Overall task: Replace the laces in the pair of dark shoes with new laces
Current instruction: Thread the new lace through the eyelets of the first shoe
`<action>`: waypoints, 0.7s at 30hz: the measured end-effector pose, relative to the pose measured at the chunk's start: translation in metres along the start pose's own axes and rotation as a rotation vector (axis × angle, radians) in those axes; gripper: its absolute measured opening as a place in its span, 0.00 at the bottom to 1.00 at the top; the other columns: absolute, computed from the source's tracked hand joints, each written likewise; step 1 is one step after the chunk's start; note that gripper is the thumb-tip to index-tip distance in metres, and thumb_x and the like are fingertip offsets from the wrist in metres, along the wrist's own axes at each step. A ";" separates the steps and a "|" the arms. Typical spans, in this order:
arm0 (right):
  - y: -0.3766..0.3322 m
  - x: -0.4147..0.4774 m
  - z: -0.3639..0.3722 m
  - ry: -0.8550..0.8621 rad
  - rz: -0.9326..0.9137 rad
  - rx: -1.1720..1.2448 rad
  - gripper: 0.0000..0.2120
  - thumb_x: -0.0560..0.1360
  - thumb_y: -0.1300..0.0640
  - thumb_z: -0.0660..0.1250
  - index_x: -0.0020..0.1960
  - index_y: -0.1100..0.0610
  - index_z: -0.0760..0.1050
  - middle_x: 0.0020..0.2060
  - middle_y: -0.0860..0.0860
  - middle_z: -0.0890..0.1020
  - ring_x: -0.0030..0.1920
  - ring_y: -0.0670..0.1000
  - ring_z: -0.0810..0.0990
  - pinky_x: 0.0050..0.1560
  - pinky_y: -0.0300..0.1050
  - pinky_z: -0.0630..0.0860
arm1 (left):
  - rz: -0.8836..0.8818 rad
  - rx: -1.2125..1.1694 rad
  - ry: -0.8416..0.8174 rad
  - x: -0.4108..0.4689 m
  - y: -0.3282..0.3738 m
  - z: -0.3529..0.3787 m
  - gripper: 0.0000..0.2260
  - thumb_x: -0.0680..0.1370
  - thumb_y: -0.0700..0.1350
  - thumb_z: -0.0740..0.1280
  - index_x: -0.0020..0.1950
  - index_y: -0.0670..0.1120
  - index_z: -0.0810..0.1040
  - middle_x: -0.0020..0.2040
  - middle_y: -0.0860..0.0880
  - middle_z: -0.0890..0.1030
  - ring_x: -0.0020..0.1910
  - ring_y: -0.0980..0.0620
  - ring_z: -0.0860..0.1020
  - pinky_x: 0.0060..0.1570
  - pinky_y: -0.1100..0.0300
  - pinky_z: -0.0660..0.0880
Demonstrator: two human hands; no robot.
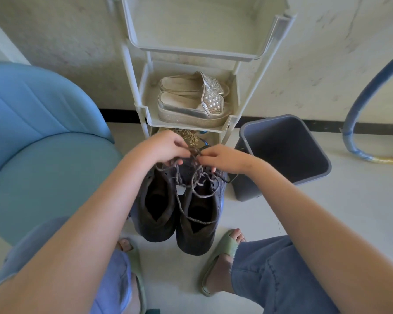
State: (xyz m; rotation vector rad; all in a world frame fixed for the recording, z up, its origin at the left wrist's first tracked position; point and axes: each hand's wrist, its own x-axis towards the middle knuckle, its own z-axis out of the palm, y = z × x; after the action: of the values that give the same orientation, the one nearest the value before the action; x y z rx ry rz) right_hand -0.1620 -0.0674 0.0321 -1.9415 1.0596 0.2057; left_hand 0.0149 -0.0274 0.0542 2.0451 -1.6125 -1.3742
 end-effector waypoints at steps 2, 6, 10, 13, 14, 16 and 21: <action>0.001 0.001 0.003 -0.032 -0.022 0.019 0.16 0.82 0.50 0.57 0.37 0.51 0.72 0.27 0.43 0.76 0.30 0.42 0.75 0.38 0.30 0.68 | 0.008 -0.050 0.075 -0.004 -0.002 -0.009 0.05 0.78 0.46 0.66 0.51 0.47 0.81 0.34 0.50 0.81 0.32 0.53 0.77 0.35 0.60 0.74; 0.010 -0.003 -0.010 0.078 0.017 0.062 0.14 0.81 0.51 0.59 0.43 0.55 0.77 0.32 0.48 0.78 0.27 0.41 0.72 0.36 0.33 0.70 | -0.075 -0.130 0.286 -0.006 -0.012 -0.028 0.07 0.81 0.43 0.61 0.51 0.44 0.77 0.35 0.49 0.75 0.29 0.55 0.73 0.23 0.65 0.71; 0.028 -0.005 -0.030 0.416 0.186 -0.022 0.14 0.81 0.52 0.59 0.46 0.58 0.79 0.37 0.53 0.79 0.36 0.52 0.75 0.43 0.45 0.74 | -0.190 -0.348 0.542 -0.005 -0.025 -0.054 0.10 0.83 0.41 0.54 0.55 0.39 0.73 0.31 0.45 0.76 0.26 0.50 0.73 0.15 0.67 0.67; 0.034 -0.008 -0.037 0.416 0.314 -0.048 0.14 0.81 0.53 0.58 0.45 0.60 0.77 0.40 0.57 0.79 0.40 0.56 0.76 0.46 0.48 0.73 | -0.239 -0.462 0.567 -0.007 -0.030 -0.059 0.10 0.83 0.39 0.53 0.48 0.39 0.72 0.24 0.45 0.76 0.24 0.47 0.75 0.14 0.65 0.68; 0.035 -0.009 -0.037 0.409 0.350 -0.089 0.14 0.81 0.54 0.57 0.46 0.62 0.77 0.42 0.58 0.80 0.41 0.57 0.76 0.46 0.48 0.73 | -0.243 -0.432 0.542 -0.008 -0.031 -0.056 0.10 0.83 0.39 0.53 0.47 0.39 0.72 0.24 0.46 0.77 0.22 0.48 0.76 0.16 0.64 0.70; 0.036 -0.010 -0.037 0.452 0.424 -0.170 0.14 0.81 0.55 0.57 0.51 0.63 0.78 0.46 0.59 0.80 0.45 0.59 0.78 0.46 0.48 0.74 | -0.229 -0.329 0.520 -0.007 -0.037 -0.052 0.10 0.82 0.40 0.54 0.46 0.40 0.73 0.24 0.47 0.78 0.25 0.49 0.78 0.26 0.63 0.73; 0.034 -0.018 -0.047 0.755 0.499 -0.243 0.15 0.81 0.53 0.55 0.55 0.59 0.77 0.41 0.55 0.77 0.39 0.57 0.75 0.40 0.45 0.69 | -0.268 -0.131 0.526 -0.012 -0.043 -0.059 0.13 0.80 0.41 0.59 0.38 0.40 0.75 0.15 0.55 0.71 0.33 0.46 0.76 0.36 0.60 0.71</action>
State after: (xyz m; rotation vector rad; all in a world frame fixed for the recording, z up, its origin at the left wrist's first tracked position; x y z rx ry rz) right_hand -0.2102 -0.1006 0.0483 -1.9715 2.0983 -0.1571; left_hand 0.0874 -0.0228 0.0652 2.3405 -1.0342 -0.8655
